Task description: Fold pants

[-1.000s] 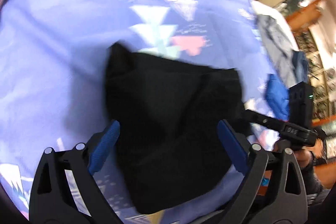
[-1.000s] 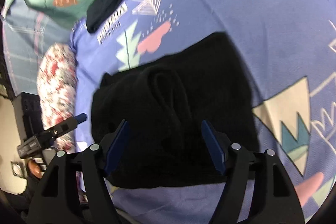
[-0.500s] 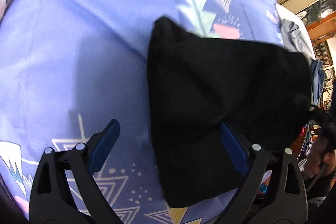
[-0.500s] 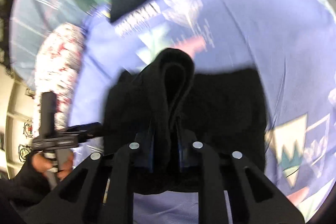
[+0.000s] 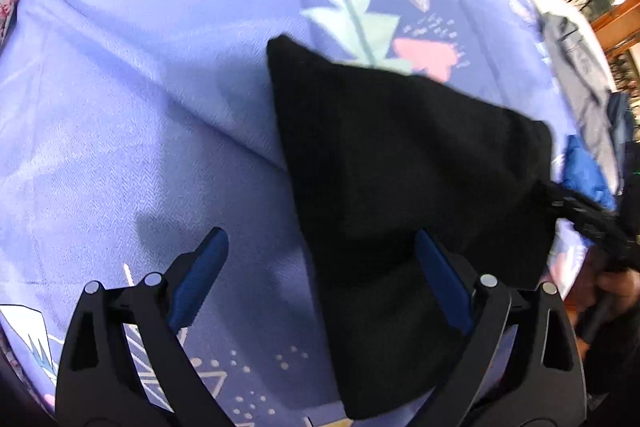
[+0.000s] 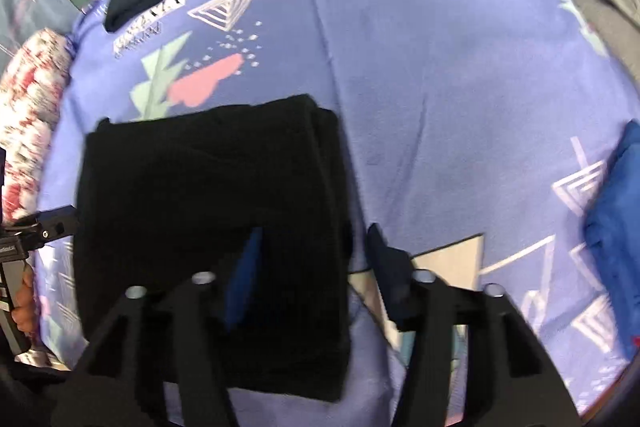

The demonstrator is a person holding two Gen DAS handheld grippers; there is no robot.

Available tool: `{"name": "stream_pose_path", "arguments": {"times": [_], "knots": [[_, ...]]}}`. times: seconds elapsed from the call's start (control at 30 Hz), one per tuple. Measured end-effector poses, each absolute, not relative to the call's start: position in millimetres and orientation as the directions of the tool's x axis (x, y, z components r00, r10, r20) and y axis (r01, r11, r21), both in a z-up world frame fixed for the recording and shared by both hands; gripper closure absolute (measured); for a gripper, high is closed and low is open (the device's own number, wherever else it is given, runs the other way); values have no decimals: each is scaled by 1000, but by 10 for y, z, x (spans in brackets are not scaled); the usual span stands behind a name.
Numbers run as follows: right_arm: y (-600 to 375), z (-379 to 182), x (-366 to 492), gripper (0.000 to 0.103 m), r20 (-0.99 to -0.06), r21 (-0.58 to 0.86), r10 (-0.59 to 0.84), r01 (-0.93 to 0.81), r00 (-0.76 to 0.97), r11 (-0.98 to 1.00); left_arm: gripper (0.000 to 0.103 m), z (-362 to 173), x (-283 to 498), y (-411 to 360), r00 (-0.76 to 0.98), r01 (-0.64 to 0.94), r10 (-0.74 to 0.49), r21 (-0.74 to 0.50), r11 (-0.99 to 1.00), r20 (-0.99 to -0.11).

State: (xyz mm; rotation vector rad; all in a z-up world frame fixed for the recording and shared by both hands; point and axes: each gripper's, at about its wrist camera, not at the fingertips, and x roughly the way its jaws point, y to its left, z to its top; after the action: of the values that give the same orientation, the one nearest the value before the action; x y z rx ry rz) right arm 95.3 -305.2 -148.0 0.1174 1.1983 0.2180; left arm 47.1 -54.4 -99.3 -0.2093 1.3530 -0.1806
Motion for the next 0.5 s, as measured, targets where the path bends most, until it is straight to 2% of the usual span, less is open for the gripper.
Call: {"name": "stream_pose_path", "arguments": {"times": [0.07, 0.17, 0.2, 0.27, 0.37, 0.5], "knots": [[-3093, -1354, 957, 48, -912, 211, 231, -96, 338, 973, 8, -994, 498, -550, 200, -7, -242, -248, 969, -949], [-3031, -1069, 957, 49, -883, 104, 145, -116, 446, 988, 8, -908, 550, -549, 228, -3, -261, -268, 963, -938], [-2995, -1026, 987, 56, -869, 98, 147, -125, 472, 987, 8, -884, 591, -552, 237, -6, -251, -259, 966, -939], [-2916, -1034, 1105, 96, -865, 129, 182, -143, 468, 981, 8, -866, 707, -520, 255, -44, -205, -224, 974, -945], [-2818, -1170, 1249, 96, -872, 96, 164, -167, 461, 981, 8, -878, 855, -491, 291, -88, -108, -139, 986, -951], [-2848, -1533, 1372, 96, -925, -25, 30, -139, 380, 990, 6, -1091, 959, -583, 243, -48, 21, 9, 999, -970]]}}
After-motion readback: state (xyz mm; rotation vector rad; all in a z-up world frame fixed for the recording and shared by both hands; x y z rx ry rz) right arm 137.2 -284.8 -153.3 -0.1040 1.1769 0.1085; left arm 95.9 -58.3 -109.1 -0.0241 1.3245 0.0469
